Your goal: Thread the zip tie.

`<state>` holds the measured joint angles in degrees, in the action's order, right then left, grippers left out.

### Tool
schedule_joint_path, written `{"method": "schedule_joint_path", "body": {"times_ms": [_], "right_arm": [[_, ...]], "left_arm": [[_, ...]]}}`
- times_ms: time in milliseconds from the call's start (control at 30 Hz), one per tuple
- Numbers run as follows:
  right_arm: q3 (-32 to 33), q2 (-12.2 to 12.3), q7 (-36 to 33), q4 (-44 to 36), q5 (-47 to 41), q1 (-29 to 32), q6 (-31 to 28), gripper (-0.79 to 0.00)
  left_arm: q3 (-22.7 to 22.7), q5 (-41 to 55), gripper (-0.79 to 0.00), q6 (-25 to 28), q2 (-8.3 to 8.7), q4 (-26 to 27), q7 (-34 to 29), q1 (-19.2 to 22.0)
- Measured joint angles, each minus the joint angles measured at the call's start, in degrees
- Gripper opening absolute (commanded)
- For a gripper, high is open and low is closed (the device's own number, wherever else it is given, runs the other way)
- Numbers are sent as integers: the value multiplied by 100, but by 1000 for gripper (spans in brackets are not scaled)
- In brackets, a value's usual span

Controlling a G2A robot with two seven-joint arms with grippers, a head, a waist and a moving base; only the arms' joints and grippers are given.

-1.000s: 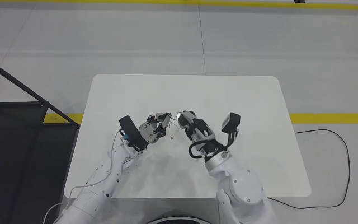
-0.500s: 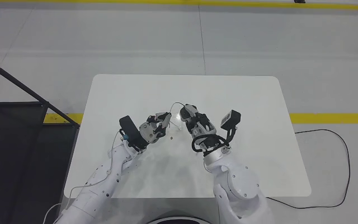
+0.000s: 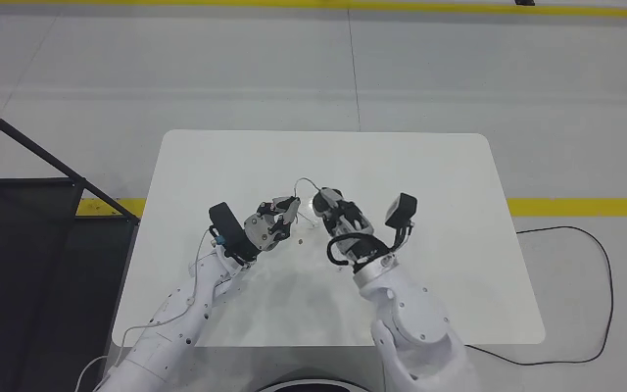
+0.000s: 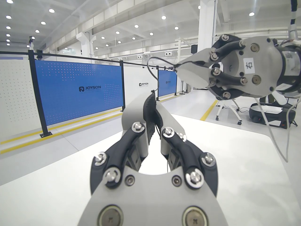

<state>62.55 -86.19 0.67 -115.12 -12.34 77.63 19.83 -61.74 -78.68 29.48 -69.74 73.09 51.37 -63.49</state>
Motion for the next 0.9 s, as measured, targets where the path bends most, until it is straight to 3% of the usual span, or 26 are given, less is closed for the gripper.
{"method": "schedule_joint_path", "body": {"times_ms": [533, 900], "right_arm": [[260, 150, -864, -126, 452, 304, 52, -785], [251, 227, -1054, -160, 1009, 334, 240, -785]], "left_arm": [[-166, 153, -785, -227, 2, 315, -272, -190], [-223, 118, -785, -313, -15, 368, -240, -241]]}}
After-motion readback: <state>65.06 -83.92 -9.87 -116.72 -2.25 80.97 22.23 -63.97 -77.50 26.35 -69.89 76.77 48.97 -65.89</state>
